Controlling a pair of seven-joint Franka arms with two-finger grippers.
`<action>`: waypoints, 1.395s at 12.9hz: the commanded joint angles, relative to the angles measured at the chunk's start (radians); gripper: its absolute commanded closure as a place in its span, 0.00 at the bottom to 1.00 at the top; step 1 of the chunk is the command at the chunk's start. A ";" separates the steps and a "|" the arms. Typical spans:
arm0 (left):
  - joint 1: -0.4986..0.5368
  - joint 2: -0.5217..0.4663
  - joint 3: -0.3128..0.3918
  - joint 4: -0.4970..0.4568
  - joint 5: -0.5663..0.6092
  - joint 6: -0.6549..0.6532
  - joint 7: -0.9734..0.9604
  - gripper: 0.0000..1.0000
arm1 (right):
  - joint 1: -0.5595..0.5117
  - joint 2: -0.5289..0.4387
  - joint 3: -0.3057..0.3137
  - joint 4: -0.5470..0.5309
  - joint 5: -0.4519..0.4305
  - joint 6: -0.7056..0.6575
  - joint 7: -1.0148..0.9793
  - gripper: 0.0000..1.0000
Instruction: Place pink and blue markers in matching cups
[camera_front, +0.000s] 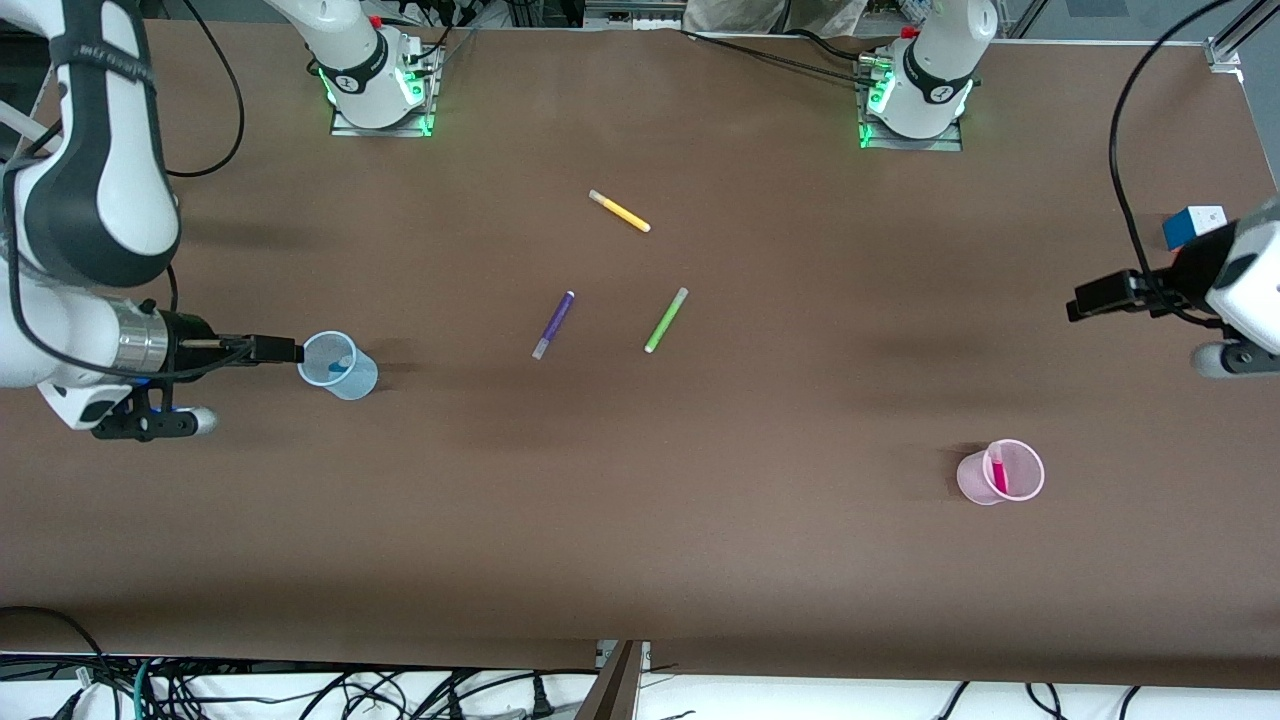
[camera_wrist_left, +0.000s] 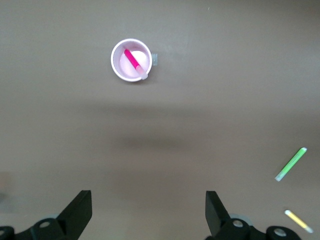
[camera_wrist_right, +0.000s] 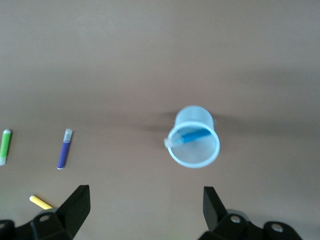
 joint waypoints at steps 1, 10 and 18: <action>-0.128 -0.244 0.051 -0.302 0.045 0.145 0.009 0.00 | -0.010 -0.128 0.003 -0.065 -0.056 -0.030 0.043 0.00; -0.148 -0.284 0.092 -0.272 -0.019 0.032 0.020 0.00 | -0.065 -0.377 0.003 -0.162 -0.190 -0.033 0.048 0.00; -0.130 -0.280 0.084 -0.263 -0.018 0.035 0.015 0.00 | -0.069 -0.365 -0.004 -0.137 -0.173 -0.078 0.043 0.00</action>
